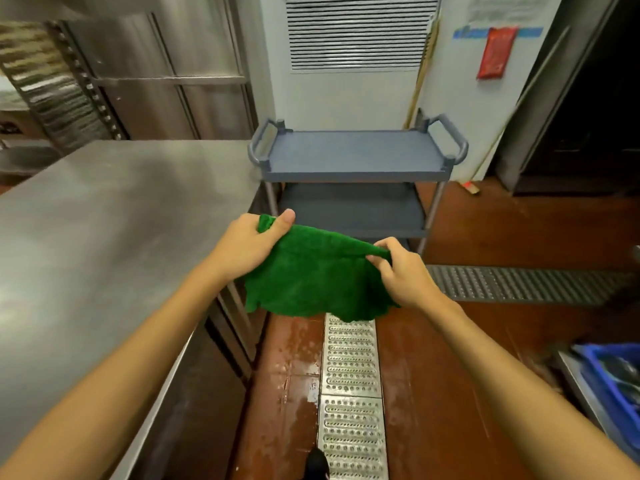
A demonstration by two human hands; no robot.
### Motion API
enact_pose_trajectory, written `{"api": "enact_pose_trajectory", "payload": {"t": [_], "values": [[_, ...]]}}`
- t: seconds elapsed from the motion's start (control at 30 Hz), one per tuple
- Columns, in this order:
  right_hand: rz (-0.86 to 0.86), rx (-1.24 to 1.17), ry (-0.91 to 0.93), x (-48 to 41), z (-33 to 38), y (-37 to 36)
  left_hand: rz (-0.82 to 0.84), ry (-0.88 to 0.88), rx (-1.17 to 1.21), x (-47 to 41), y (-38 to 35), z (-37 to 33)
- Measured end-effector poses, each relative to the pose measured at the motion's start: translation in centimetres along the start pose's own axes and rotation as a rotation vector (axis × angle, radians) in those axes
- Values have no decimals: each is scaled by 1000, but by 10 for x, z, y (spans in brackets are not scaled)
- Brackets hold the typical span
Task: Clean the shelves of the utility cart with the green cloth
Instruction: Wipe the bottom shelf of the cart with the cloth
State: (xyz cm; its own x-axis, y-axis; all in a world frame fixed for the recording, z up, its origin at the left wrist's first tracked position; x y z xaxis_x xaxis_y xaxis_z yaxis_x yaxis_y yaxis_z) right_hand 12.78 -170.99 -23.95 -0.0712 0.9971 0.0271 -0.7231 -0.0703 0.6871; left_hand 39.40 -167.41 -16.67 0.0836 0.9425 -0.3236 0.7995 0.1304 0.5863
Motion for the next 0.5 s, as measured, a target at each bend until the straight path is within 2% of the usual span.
{"api": "enact_pose_trajectory", "payload": {"t": [0.13,0.23,0.5], "values": [[-21,65,-21,-47,-8,5,116,54,46,-50,-6,30],[-12,88,-40,-82,-9,6,199,22,61,-86,-10,46],[-73,155,-29,-159,-9,13,292,22,192,-158,-20,76]]}}
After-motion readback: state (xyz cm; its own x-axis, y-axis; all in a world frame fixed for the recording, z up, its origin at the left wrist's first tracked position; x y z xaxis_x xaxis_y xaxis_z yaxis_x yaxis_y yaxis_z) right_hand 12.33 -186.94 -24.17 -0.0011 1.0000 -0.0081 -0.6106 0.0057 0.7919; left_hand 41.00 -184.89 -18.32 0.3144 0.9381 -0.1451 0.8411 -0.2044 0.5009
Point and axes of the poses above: each hand's wrist, its own x-axis away from the middle knuckle, its own y-axis out of the back of the hand, z = x × y, the point moved 4 cm from there along -x, towards the middle knuckle, and after that the axes turned 13 degrees about -y, right-handed, at the moved point
